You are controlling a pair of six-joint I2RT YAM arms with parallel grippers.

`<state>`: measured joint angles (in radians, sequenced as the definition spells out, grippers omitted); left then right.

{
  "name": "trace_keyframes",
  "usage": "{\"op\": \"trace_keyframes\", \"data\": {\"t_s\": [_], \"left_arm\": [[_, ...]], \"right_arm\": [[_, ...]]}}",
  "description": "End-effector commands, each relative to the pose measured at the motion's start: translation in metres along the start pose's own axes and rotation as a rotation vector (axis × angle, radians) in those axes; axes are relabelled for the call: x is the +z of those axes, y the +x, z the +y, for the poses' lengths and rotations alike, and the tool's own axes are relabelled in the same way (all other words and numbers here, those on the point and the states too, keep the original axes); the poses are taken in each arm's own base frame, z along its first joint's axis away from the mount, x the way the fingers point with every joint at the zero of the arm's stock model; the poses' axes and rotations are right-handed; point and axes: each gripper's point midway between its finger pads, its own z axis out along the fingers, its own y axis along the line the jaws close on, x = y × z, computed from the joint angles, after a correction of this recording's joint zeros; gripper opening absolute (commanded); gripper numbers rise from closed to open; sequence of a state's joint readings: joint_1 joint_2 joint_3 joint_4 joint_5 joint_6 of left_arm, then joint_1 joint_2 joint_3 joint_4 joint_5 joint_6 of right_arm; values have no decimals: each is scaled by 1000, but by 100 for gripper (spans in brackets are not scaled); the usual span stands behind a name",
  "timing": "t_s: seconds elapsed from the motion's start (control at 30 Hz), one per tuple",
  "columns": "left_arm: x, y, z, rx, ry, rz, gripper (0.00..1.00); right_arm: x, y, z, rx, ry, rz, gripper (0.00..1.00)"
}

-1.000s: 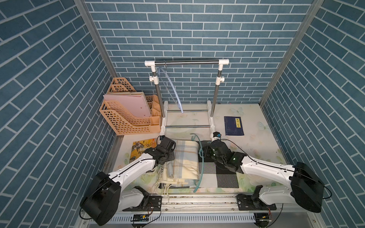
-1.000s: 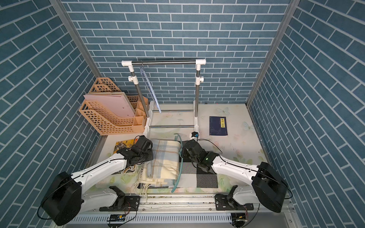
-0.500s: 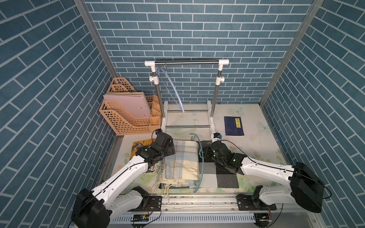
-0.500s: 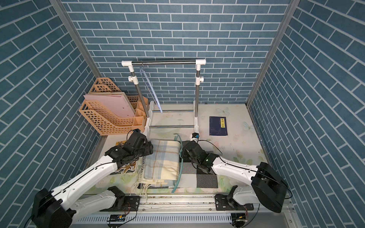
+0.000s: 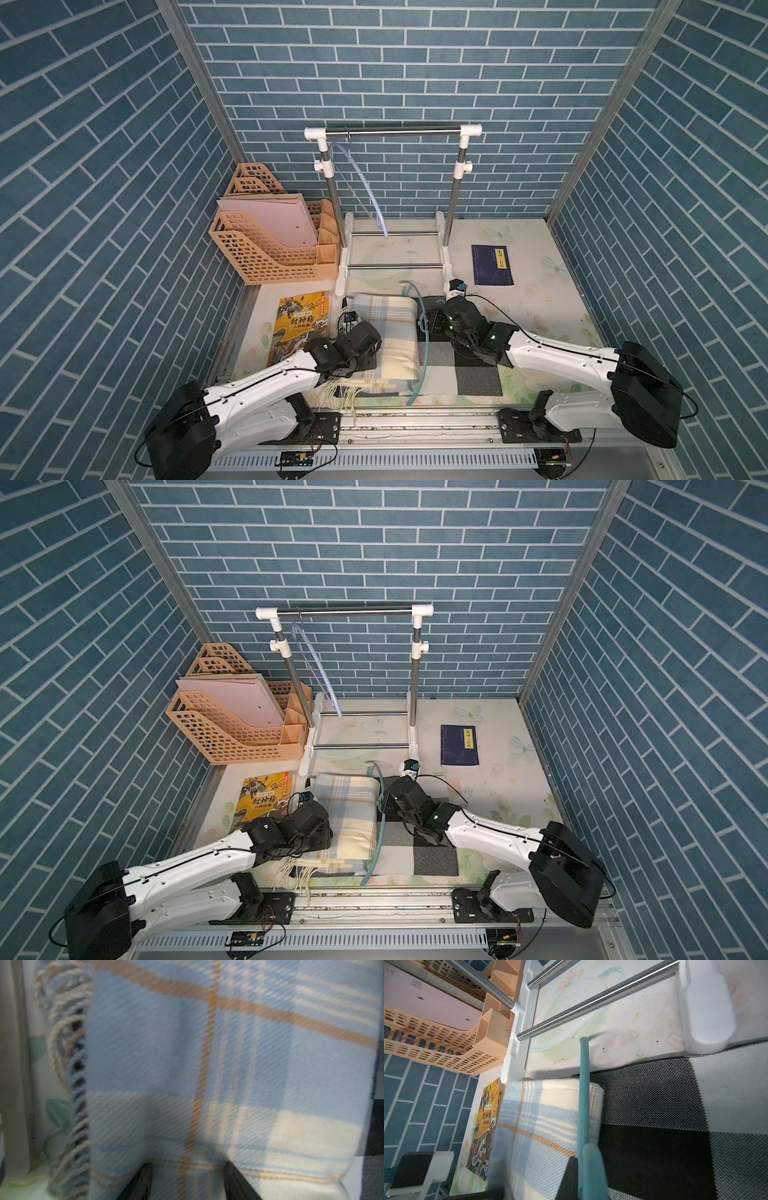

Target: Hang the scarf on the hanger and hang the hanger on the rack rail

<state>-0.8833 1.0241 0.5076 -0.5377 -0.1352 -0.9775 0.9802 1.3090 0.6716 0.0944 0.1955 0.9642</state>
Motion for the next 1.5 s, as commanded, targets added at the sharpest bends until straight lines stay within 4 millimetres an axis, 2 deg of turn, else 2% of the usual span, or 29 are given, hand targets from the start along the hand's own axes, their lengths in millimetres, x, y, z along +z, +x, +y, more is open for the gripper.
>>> {"op": "trace_keyframes", "data": {"t_s": [0.0,0.07,0.13,0.3,0.4,0.47,0.6,0.73,0.83,0.93,1.07,1.27,1.37,1.47], "left_arm": [[6,2,34,-95,-103,-36,55],[10,7,49,-131,-130,-30,54],[10,8,54,-150,-136,-38,53],[3,-1,45,-148,-96,-63,53],[-3,-7,32,-111,-69,-54,54],[-11,-14,19,-82,-27,-50,59],[-50,-47,-17,-55,87,-122,70],[-90,-82,-61,-27,266,-231,73],[-97,-96,-91,-24,378,-259,74],[-82,-96,-115,-25,452,-226,74],[-51,-93,-130,-19,451,-174,73],[-22,-87,-137,2,431,-129,73],[-17,-86,-138,7,427,-124,73],[-12,-85,-139,7,424,-119,73]], "right_arm": [[-3,11,-11,-19,34,34,0],[-3,12,-12,-20,38,39,0],[-4,13,-14,-28,44,43,0],[-4,15,-22,-62,75,50,0],[-1,19,-23,-68,58,69,0],[1,20,-22,-71,49,80,0],[2,21,-14,-74,16,87,0],[1,19,-11,-67,-15,72,0],[1,22,-15,-46,-29,75,0],[1,25,-20,-21,-42,73,0],[-2,30,-28,0,-47,76,1],[-13,38,-31,38,-113,70,34],[-18,42,-28,57,-167,73,42],[-19,47,-24,76,-205,88,45]]}}
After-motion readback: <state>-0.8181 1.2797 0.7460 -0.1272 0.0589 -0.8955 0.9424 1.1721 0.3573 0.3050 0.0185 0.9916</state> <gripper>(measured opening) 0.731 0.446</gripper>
